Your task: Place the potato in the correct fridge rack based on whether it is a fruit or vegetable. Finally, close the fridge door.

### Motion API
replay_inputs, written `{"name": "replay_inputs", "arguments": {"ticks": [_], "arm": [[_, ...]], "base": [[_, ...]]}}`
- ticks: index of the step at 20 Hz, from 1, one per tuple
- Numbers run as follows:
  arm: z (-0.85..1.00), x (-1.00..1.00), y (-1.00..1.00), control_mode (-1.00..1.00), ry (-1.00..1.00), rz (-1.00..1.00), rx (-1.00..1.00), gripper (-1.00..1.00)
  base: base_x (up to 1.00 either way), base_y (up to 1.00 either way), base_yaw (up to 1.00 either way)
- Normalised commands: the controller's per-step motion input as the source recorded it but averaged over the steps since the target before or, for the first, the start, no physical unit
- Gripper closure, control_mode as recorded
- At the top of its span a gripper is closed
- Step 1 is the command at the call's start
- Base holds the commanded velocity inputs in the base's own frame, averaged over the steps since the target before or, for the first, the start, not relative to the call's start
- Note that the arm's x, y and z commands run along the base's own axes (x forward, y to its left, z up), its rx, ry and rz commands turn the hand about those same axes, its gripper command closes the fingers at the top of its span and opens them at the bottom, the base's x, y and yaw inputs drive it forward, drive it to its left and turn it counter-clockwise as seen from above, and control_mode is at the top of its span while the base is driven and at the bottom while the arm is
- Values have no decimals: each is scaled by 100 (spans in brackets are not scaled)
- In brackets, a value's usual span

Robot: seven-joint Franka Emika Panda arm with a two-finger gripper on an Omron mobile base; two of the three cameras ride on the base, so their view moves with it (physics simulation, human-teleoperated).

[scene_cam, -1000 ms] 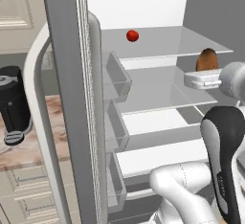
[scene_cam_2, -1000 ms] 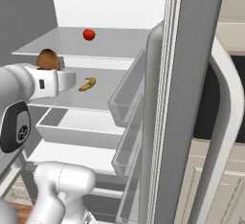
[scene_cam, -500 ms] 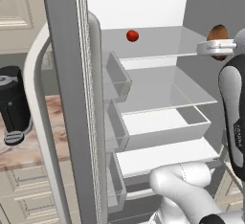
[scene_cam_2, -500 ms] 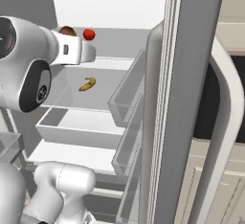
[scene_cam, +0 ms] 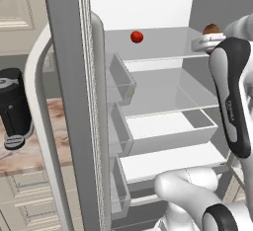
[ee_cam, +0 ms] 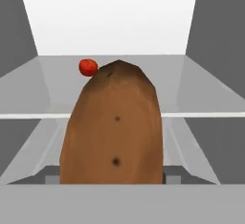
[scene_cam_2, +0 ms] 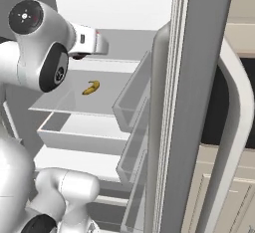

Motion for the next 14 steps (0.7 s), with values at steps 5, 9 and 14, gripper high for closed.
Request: {"name": "replay_inputs", "arguments": {"ticks": [5,9,14], "arm": [[-10,75,-4,-100,0,0,0,100],[-34,66,-11,-100,0,0,0,100],[-7,65,-10,-100,0,0,0,100]], "base": [[0,0,0],[0,0,0],[0,0,0]]}}
